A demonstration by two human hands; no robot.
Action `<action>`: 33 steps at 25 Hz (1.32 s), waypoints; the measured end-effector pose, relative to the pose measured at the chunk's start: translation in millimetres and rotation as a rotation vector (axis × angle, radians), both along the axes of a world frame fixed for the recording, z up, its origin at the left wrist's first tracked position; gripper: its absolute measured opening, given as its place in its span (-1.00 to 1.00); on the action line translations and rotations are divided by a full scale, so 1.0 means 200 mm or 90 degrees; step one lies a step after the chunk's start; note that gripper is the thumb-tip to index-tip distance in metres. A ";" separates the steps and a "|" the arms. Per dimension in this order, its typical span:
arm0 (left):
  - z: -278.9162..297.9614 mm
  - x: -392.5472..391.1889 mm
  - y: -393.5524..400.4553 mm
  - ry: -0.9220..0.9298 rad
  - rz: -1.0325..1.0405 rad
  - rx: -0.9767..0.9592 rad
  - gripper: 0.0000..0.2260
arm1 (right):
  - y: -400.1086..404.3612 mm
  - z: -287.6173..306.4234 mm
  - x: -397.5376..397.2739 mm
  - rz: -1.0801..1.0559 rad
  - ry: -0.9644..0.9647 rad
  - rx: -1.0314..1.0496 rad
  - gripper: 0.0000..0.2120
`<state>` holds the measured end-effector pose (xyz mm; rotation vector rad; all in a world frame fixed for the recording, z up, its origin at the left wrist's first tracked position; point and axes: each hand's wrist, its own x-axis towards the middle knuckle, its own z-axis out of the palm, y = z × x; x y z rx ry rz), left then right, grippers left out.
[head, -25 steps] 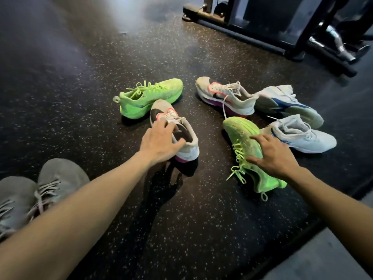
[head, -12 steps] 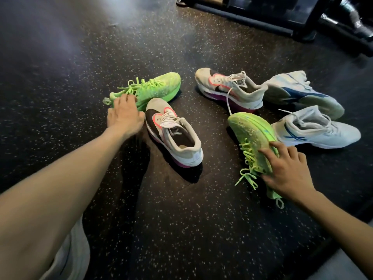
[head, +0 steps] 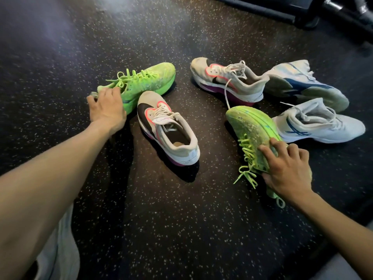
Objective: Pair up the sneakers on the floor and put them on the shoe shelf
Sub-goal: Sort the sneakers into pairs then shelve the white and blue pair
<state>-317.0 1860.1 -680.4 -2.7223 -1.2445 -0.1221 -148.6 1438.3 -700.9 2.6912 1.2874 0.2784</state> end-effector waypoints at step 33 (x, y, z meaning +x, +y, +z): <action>0.04 -0.55 -0.68 0.030 -0.085 0.109 -0.85 | 0.09 0.52 -0.17 -0.048 0.099 0.364 -0.78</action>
